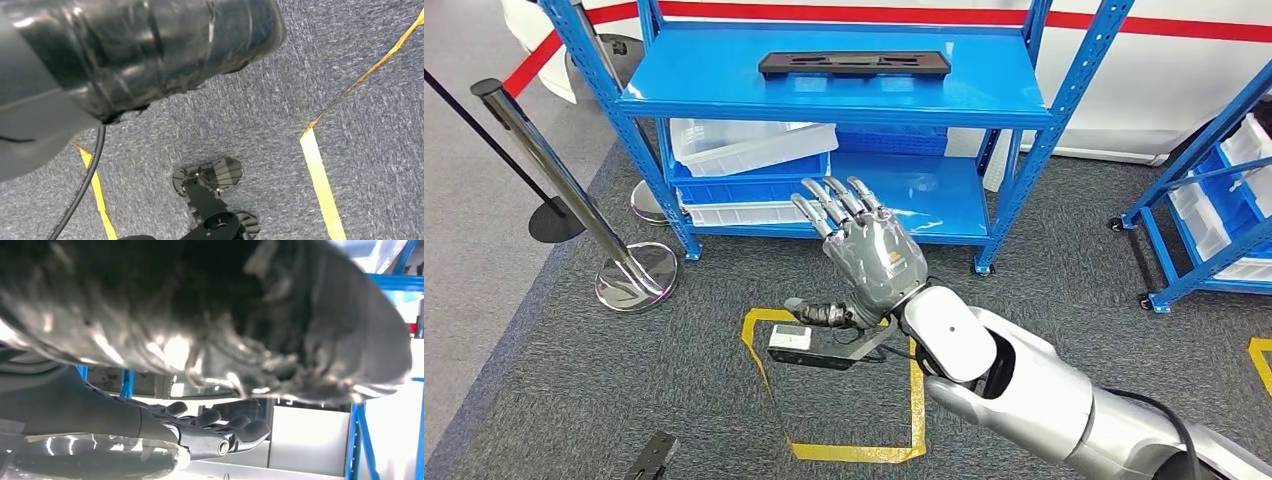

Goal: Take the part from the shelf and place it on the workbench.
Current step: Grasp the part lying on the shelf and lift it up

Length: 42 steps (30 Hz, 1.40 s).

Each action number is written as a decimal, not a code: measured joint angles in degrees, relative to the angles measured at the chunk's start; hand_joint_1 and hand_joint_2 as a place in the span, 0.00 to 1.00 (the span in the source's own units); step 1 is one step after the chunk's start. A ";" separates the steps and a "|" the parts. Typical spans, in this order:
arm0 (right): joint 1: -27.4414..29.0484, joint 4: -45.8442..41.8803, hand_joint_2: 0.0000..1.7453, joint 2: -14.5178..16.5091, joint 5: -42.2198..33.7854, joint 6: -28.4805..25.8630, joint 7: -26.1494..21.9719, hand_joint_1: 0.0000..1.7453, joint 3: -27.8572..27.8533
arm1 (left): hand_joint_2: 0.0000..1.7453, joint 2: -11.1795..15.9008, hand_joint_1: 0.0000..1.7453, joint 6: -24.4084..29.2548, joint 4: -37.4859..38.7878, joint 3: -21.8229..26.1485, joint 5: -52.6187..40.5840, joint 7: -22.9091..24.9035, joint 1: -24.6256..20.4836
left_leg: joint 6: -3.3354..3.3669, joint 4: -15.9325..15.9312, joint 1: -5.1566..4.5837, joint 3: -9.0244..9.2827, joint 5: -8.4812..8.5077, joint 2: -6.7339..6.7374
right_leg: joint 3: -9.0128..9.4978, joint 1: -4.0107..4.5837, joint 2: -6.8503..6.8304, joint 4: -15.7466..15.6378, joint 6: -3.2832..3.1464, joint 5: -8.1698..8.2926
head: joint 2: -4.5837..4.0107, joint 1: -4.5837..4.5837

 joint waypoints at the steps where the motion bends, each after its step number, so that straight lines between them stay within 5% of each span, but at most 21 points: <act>1: 0.03 0.01 0.00 0.02 -0.41 0.12 0.01 0.00 -0.21 | 0.00 0.04 0.00 0.00 0.00 -0.09 0.00 0.02 -0.03 | 0.16 -0.02 -0.07 -0.05 0.00 0.00 | 0.02 -0.05 0.00 -0.11 0.15 0.06 | 0.00 0.00; 5: 0.18 -0.05 0.00 0.16 -2.13 0.44 -0.01 0.00 -1.16 | 0.00 0.11 0.00 0.00 0.00 -0.15 0.04 0.09 -0.18 | 1.32 -2.33 0.41 1.34 0.97 0.12 | -1.41 0.12 0.17 2.70 0.79 -1.59 | 0.00 0.24; 7: 0.43 -0.03 0.00 0.17 -2.53 0.66 -0.01 0.00 -1.40 | 0.00 0.11 0.00 0.00 0.00 -0.15 0.07 0.13 -0.28 | 1.59 -2.73 0.50 1.61 1.05 0.17 | -5.24 -0.08 0.40 9.64 0.83 -4.25 | 0.00 0.40; 9: 0.88 0.05 0.00 0.17 -2.69 0.86 -0.01 0.00 -1.41 | 0.00 0.11 0.00 0.00 0.00 -0.15 0.09 0.16 -0.29 | 1.60 -2.64 0.53 1.70 0.83 0.02 | -8.64 -0.31 0.45 14.38 0.99 -4.63 | 0.00 0.41; 10: 1.00 0.09 0.00 0.16 -2.70 0.91 -0.01 0.00 -1.42 | 0.00 0.11 0.00 0.00 0.00 -0.15 0.09 0.17 -0.27 | 1.48 -2.51 0.59 1.81 0.59 -0.12 | -8.97 -0.45 0.45 13.79 1.09 -3.16 | 0.00 0.42; 13: 1.05 0.17 0.00 0.16 -2.79 1.11 -0.01 0.00 -1.48 | 0.00 0.15 0.00 0.00 0.00 -0.16 0.10 0.18 -0.32 | 0.32 -1.37 0.84 2.10 -0.79 -0.63 | -5.99 -0.85 0.74 5.02 1.49 2.85 | 0.00 0.47; 15: 1.09 0.20 0.00 0.26 -3.06 1.33 -0.02 0.00 -1.50 | 0.00 0.24 0.00 -0.01 0.00 -0.17 0.16 0.22 -0.48 | -0.57 -0.55 0.81 1.52 -1.39 -0.83 | -4.97 -0.68 1.16 2.30 1.01 3.00 | 0.00 0.53; 19: 1.01 0.27 0.00 0.44 -4.21 1.68 0.06 0.00 -1.53 | 0.00 0.24 0.00 -0.10 0.00 -0.21 0.26 0.31 -0.37 | -1.53 0.67 1.11 0.70 -2.15 -0.48 | -4.63 -0.28 1.33 1.80 -0.79 2.09 | 0.00 0.36; 21: 0.82 0.25 0.00 0.55 -4.70 1.87 0.09 0.00 -1.55 | 0.00 0.22 0.00 -0.11 0.00 -0.22 0.30 0.33 -0.49 | -1.51 6.28 1.06 -2.31 -4.11 -0.03 | -3.88 -0.09 1.14 1.62 -1.57 1.70 | 0.00 0.18; 23: 0.75 0.27 0.00 0.59 -4.99 2.14 0.11 0.00 -1.56 | 0.00 0.24 0.00 -0.11 0.00 -0.22 0.33 0.33 -0.49 | -1.23 13.84 0.86 -7.22 -5.75 0.11 | -3.29 0.41 0.97 1.62 -2.15 1.20 | 0.00 0.13; 25: 0.77 0.30 0.00 0.59 -5.06 2.32 0.14 0.00 -1.56 | 0.00 0.23 0.00 -0.11 0.00 -0.23 0.33 0.33 -0.28 | -0.65 16.03 0.51 -9.98 -4.20 0.12 | -2.59 0.95 1.01 1.62 -2.51 0.67 | 0.00 0.14; 27: 0.75 0.29 0.00 0.60 -5.16 2.35 0.17 0.00 -1.56 | 0.00 0.23 0.00 -0.11 0.00 -0.24 0.34 0.32 -0.20 | 0.36 10.40 -0.08 -8.75 0.72 0.14 | -1.55 1.35 1.07 1.59 -2.64 0.00 | 0.00 0.15; 29: 0.69 0.28 0.00 0.61 -5.48 2.39 0.21 0.00 -1.56 | 0.00 0.32 0.00 -0.10 0.00 -0.24 0.35 0.29 -0.28 | 1.40 4.16 -0.87 -6.24 3.86 0.24 | -0.83 1.61 1.09 1.48 -2.47 -0.58 | 0.00 0.20; 32: 0.62 0.26 0.00 0.61 -5.97 2.48 0.30 0.00 -1.56 | 0.00 0.39 0.00 -0.09 0.00 -0.26 0.39 0.24 -0.45 | 1.99 1.07 -1.47 -4.88 3.47 0.25 | -0.92 1.51 1.04 1.14 -1.84 -0.77 | 0.00 0.12; 35: 0.43 0.14 0.00 0.60 -6.03 2.49 0.32 0.00 -1.61 | 0.00 0.38 0.00 -0.09 0.00 -0.27 0.42 0.23 -0.22 | 2.24 -0.73 -0.93 -3.38 3.50 0.28 | -1.54 1.50 0.94 2.89 -1.00 -2.01 | 0.00 0.14; 39: 0.57 0.16 0.00 0.58 -6.07 2.60 0.32 0.00 -1.63 | 0.00 0.37 0.00 -0.10 0.00 -0.31 0.42 0.22 -0.36 | 2.58 -1.15 -0.78 -2.07 2.77 0.26 | -9.00 1.04 0.97 15.04 -0.20 -5.49 | 0.00 0.21; 40: 0.67 0.19 0.00 0.57 -6.08 2.64 0.33 0.00 -1.62 | 0.00 0.36 0.00 -0.11 0.00 -0.32 0.42 0.22 -0.29 | 2.52 -1.04 -0.73 -1.83 2.45 0.23 | -10.06 0.86 0.97 15.69 -0.05 -4.62 | 0.00 0.21; 42: 0.69 0.23 0.00 0.57 -6.09 2.72 0.34 0.00 -1.62 | 0.00 0.32 0.00 -0.13 0.00 -0.38 0.42 0.22 -0.20 | 2.21 -0.55 -0.53 -1.22 1.63 0.14 | -9.02 0.48 0.96 10.97 0.25 -0.13 | 0.00 0.21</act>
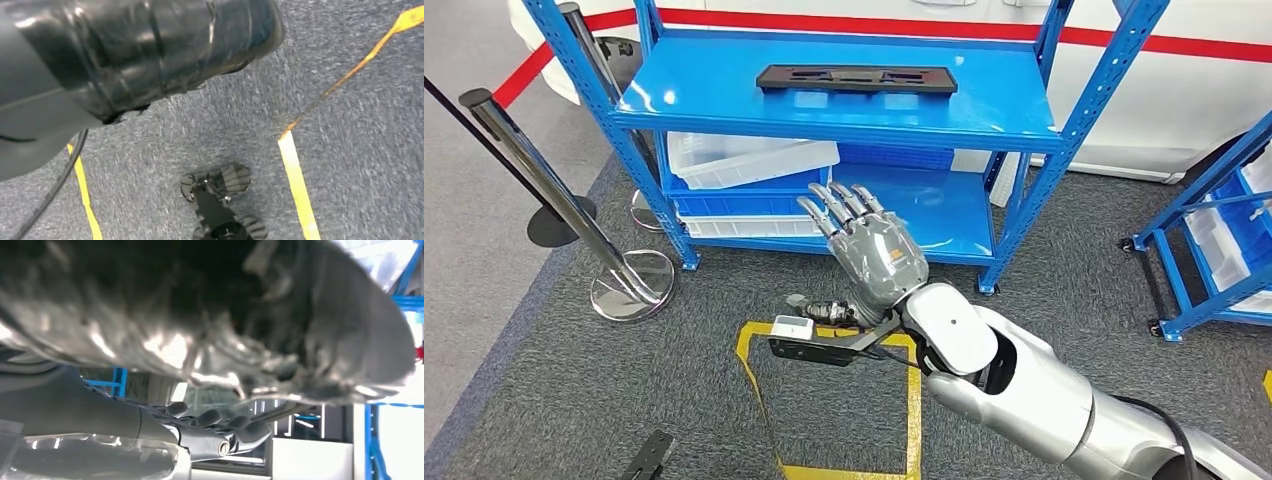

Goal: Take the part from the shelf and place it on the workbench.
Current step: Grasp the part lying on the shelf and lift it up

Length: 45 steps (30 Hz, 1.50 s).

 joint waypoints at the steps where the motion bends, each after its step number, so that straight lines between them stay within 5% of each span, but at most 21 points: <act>1: -0.02 0.02 0.00 0.00 -0.02 0.02 0.01 0.00 0.00 | 0.00 -0.01 0.00 -0.02 0.00 -0.04 0.01 0.00 0.00 | -0.27 0.31 0.10 0.22 -0.50 -0.07 | 1.32 -0.11 0.04 -3.33 0.11 1.89 | 0.00 0.01; 3: -0.08 0.01 0.00 0.02 -0.08 0.05 0.01 0.00 0.01 | 0.00 0.02 0.00 -0.04 0.00 -0.13 0.02 -0.01 -0.14 | -0.97 1.03 0.07 0.19 -1.27 -0.20 | 3.37 -0.08 0.21 -8.10 -0.19 3.26 | 0.00 0.06; 8: -0.15 0.01 0.00 0.04 -0.69 0.14 0.17 0.00 0.00 | 0.00 0.01 0.00 -0.11 0.00 -0.20 0.02 -0.06 -0.13 | -2.32 4.17 0.10 -0.70 -3.05 -0.01 | 4.51 0.13 0.33 -9.28 -2.16 2.42 | 0.00 -0.20; 11: -0.22 0.01 0.00 0.07 -1.33 0.54 0.18 0.00 0.00 | 0.00 -0.03 0.00 -0.11 0.00 -0.22 0.04 -0.09 -0.22 | -2.70 13.87 0.17 -5.46 -6.66 0.15 | 5.48 0.36 0.13 -9.47 -3.04 1.83 | 0.00 -0.52; 13: -0.20 0.08 0.00 0.10 -2.91 1.52 0.34 0.00 0.01 | 0.00 -0.04 0.00 -0.13 0.00 -0.24 0.10 -0.10 -0.06 | -2.58 17.35 0.18 -8.43 -6.76 0.15 | 5.95 0.69 0.17 -9.46 -3.26 1.40 | 0.00 -0.51; 15: -0.25 0.16 0.00 0.23 -4.94 2.53 0.55 0.00 0.02 | 0.00 -0.03 0.00 -0.15 0.00 -0.26 0.20 -0.14 0.06 | -1.97 13.26 0.05 -7.84 -2.86 0.15 | 6.71 1.00 0.27 -9.47 -3.32 0.87 | 0.00 -0.50; 18: -0.52 0.24 0.00 0.50 -6.14 2.93 0.65 0.00 0.04 | 0.00 0.11 0.00 -0.21 0.00 -0.26 0.39 -0.19 0.03 | -0.60 3.35 -0.69 -4.08 2.04 0.16 | 7.59 1.18 0.31 -9.66 -3.06 0.14 | 0.00 -0.47; 21: -0.67 0.35 0.00 0.55 -6.22 3.05 0.78 0.00 0.08 | 0.00 0.22 0.00 -0.31 0.00 -0.26 0.52 -0.25 -0.02 | -0.10 1.00 -1.17 -3.07 1.59 0.09 | 7.57 1.04 0.22 -10.05 -2.37 -0.02 | 0.00 -0.56; 24: -0.94 0.42 0.00 0.58 -6.34 3.21 0.80 0.00 0.13 | 0.00 0.23 0.00 -0.56 0.00 -0.26 0.61 -0.27 0.08 | 0.31 -0.52 -0.58 -1.61 1.67 0.16 | 7.10 1.06 0.12 -8.38 -1.61 -1.22 | 0.00 -0.47; 27: -1.15 0.58 0.00 0.61 -6.74 3.80 0.54 0.00 0.40 | 0.00 0.20 0.00 -0.84 0.00 -0.27 0.61 -0.31 -0.24 | 0.78 -0.93 -0.42 -0.55 1.15 0.17 | 1.77 0.64 0.11 1.19 -0.93 -4.69 | 0.00 -0.38; 29: -0.95 0.78 0.00 0.61 -6.91 3.95 0.43 0.00 0.65 | 0.00 0.18 0.00 -0.89 0.00 -0.28 0.61 -0.30 -0.17 | 0.70 -0.68 -0.33 -0.15 0.54 0.13 | -1.24 0.18 0.09 4.71 -0.50 -4.39 | 0.00 -0.38; 33: -1.06 1.10 0.00 0.72 -6.97 4.25 0.25 0.00 0.84 | 0.00 0.15 0.00 -0.90 0.00 -0.30 0.61 -0.26 -0.13 | -0.37 0.80 0.05 0.71 -1.42 -0.13 | 2.49 -0.45 0.14 -6.08 0.11 2.87 | 0.00 -0.32; 38: -1.17 1.53 0.00 1.08 -6.97 4.69 0.13 0.00 1.30 | 0.00 0.16 0.00 -0.90 0.00 -0.34 0.60 -0.18 -0.25 | -1.82 1.53 0.13 0.26 -2.40 -0.15 | 3.87 -0.05 0.43 -8.84 -1.58 2.32 | 0.00 -0.47; 40: -1.34 1.60 0.00 1.30 -6.91 4.73 0.07 0.00 1.34 | 0.00 0.13 0.00 -0.97 0.00 -0.35 0.60 -0.16 -0.32 | -2.29 5.02 0.24 -1.38 -3.98 0.01 | 4.51 -0.16 0.35 -9.09 -2.25 2.03 | 0.00 -0.61; 43: -1.43 1.78 0.00 1.46 -6.84 4.79 -0.02 0.00 1.51 | 0.00 0.12 0.00 -1.36 0.00 -0.37 0.66 -0.03 -0.24 | -2.65 15.60 0.28 -7.74 -6.93 0.11 | 5.37 0.15 0.24 -9.13 -2.84 1.33 | 0.00 -0.69; 45: -1.37 1.93 0.00 1.47 -6.84 4.80 -0.02 0.00 1.62 | 0.00 0.12 0.00 -1.59 0.00 -0.37 0.71 0.02 -0.01 | -2.43 16.49 0.27 -9.57 -5.03 0.11 | 6.08 0.38 0.33 -9.13 -2.93 0.79 | 0.00 -0.69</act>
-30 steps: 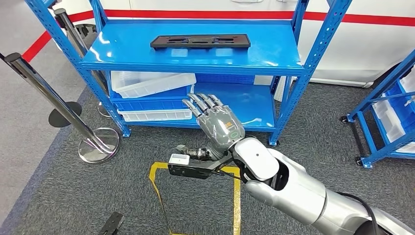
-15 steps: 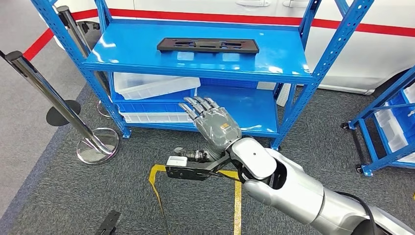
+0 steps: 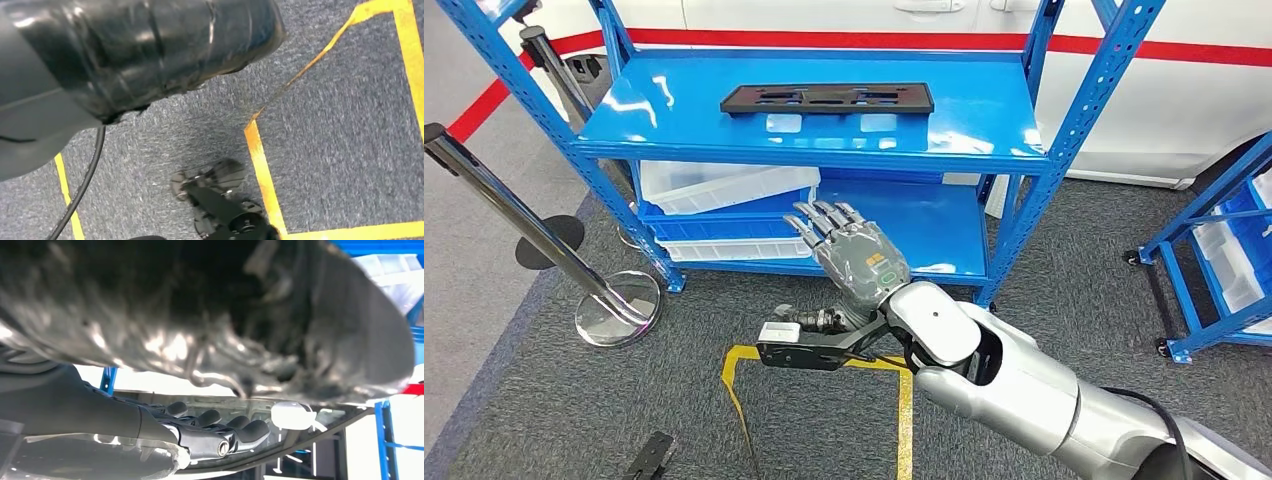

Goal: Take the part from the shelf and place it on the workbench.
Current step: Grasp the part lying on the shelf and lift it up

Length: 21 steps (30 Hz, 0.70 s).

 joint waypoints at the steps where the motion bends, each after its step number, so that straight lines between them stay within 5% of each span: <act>1: -0.01 0.04 0.00 0.01 0.00 0.00 0.00 0.00 0.02 | 0.00 0.01 0.00 -0.05 0.00 0.00 0.02 0.00 0.05 | 0.28 -2.78 -0.03 0.71 2.42 0.00 | 0.49 0.08 0.06 0.00 0.02 -0.32 | 0.00 0.00; 3: -0.10 0.08 0.00 0.02 0.01 0.00 -0.01 0.00 0.02 | 0.00 0.05 0.00 -0.08 0.00 -0.01 0.05 0.01 0.05 | 0.95 -10.08 -0.34 3.45 6.60 -0.03 | 1.32 0.20 0.13 -0.11 0.20 -0.95 | 0.00 0.05; 4: -0.13 0.10 0.00 0.03 0.02 0.01 -0.01 0.00 0.03 | 0.00 0.07 0.00 -0.08 0.00 -0.01 0.06 0.01 0.01 | 1.26 -12.80 -0.59 4.61 7.38 -0.05 | 1.45 0.20 0.17 -0.17 0.39 -1.15 | 0.00 0.03; 9: -0.18 0.20 0.00 0.13 0.20 0.01 -0.03 0.00 0.04 | 0.00 0.23 0.00 0.04 0.00 -0.04 0.16 0.40 0.06 | 2.13 -16.22 -0.77 6.72 6.85 -0.03 | 1.52 0.07 0.12 -0.07 1.78 -1.87 | 0.00 0.00; 11: -0.16 0.25 0.00 0.15 0.46 0.01 -0.04 0.00 0.04 | 0.00 0.37 0.00 0.16 0.00 -0.04 0.34 0.82 0.13 | 2.63 -16.97 -0.59 7.90 6.63 0.01 | -0.78 0.06 0.01 4.57 2.16 -3.79 | 0.00 0.08; 13: 0.12 0.35 0.00 0.13 0.76 0.02 -0.04 0.00 0.04 | 0.00 0.67 0.00 0.39 0.00 -0.05 0.57 1.44 0.22 | 3.02 -16.99 -0.60 8.58 6.05 0.02 | -5.29 0.00 0.00 11.64 2.40 -5.77 | 0.00 0.09; 15: 0.45 0.45 0.00 0.08 0.91 0.02 -0.04 0.00 0.04 | 0.00 1.17 0.00 0.67 0.00 -0.06 0.93 2.15 0.59 | 3.02 -16.82 -0.59 9.24 5.34 -0.01 | -7.77 -0.14 -0.01 13.73 2.55 -4.44 | 0.00 0.10; 18: 0.48 0.48 0.00 0.06 0.98 0.01 -0.03 0.00 0.04 | 0.00 2.23 0.00 0.85 0.02 -0.07 1.37 2.91 1.15 | 2.61 -16.25 -0.54 10.35 3.91 -0.08 | -4.75 -0.37 -0.04 4.89 2.43 1.87 | 0.00 0.08; 20: 0.37 0.46 0.00 0.06 1.01 0.00 -0.01 0.00 0.05 | 0.00 3.03 0.00 0.92 0.08 -0.07 1.55 3.17 1.12 | 1.99 -15.73 -0.59 10.52 3.08 -0.13 | -2.70 -0.23 0.10 0.34 2.03 2.91 | 0.00 0.04; 21: 0.33 0.44 0.25 0.04 1.02 0.01 0.01 0.00 0.06 | 0.00 3.44 0.00 0.95 0.11 -0.07 1.64 3.28 1.12 | 1.67 -15.69 -0.59 10.40 2.92 -0.14 | -2.39 -0.06 0.21 -0.07 1.77 2.46 | 0.00 0.01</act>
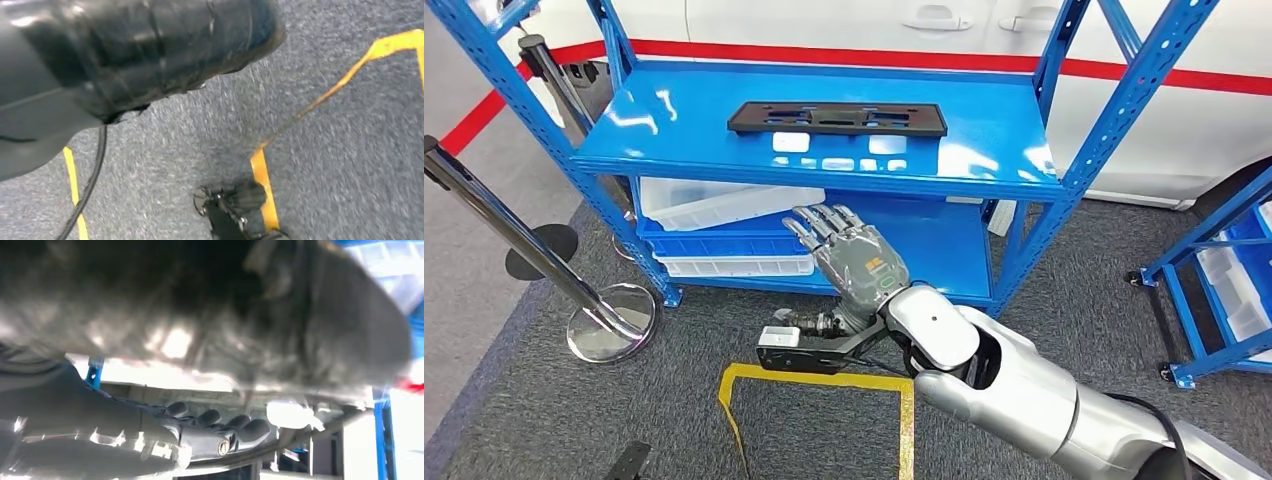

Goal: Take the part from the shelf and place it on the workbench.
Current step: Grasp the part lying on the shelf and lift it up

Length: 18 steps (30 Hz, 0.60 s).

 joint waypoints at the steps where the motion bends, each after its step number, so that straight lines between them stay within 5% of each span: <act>1: -0.04 -0.02 0.50 -0.03 0.01 0.01 0.05 0.00 0.01 | 0.00 0.32 0.00 0.04 0.03 0.00 0.09 0.13 -0.01 | -0.29 0.06 0.02 0.05 -0.10 0.01 | 0.11 0.09 0.11 -0.43 -0.28 -0.15 | 0.00 -0.01; 3: 0.03 -0.05 1.00 -0.11 0.03 0.04 0.15 0.00 0.01 | 0.00 1.02 0.00 0.11 0.04 0.00 0.41 0.44 0.18 | -0.82 0.57 0.19 -0.10 -0.70 0.09 | 0.59 0.01 0.15 -0.78 -0.88 -0.21 | 0.00 -0.07; 5: -0.05 -0.07 1.00 -0.14 0.05 0.06 0.20 0.00 0.01 | 0.00 1.62 0.00 0.18 0.04 0.00 0.83 0.74 0.24 | -1.39 4.97 0.35 -2.14 -2.64 0.16 | 1.45 -0.18 0.02 -1.25 -1.48 -0.48 | 0.00 -0.11; 7: -0.11 -0.05 1.00 -0.15 0.05 0.07 0.24 0.00 0.01 | 0.00 1.98 0.00 0.27 0.04 0.00 1.33 0.87 0.33 | -1.87 12.35 0.54 -6.43 -4.78 0.17 | 2.07 -0.13 -0.10 -1.36 -1.82 -0.98 | 0.00 -0.11; 9: -0.06 0.01 1.00 -0.15 0.05 0.08 0.31 0.00 0.01 | 0.00 2.13 0.00 0.39 0.04 0.00 1.78 0.88 0.65 | -2.16 15.30 0.80 -9.25 -3.98 0.17 | 2.71 -0.10 -0.07 -1.35 -1.86 -1.55 | 0.00 -0.11; 13: -0.23 0.03 1.00 -0.14 0.03 0.08 0.36 0.00 0.01 | 0.00 2.25 0.00 0.57 0.04 0.02 2.04 0.85 0.82 | -2.13 3.21 1.04 -5.08 3.76 0.15 | 4.42 -0.03 0.07 -1.36 -1.17 -2.96 | 0.00 -0.09; 18: -0.62 0.05 1.00 -0.11 0.13 0.05 0.39 0.00 0.01 | 0.00 2.37 0.00 0.72 0.05 0.04 2.30 0.84 0.83 | -0.61 -0.44 0.55 -3.18 3.36 0.12 | 4.57 -0.09 -0.04 -1.39 0.35 -3.81 | 0.00 -0.03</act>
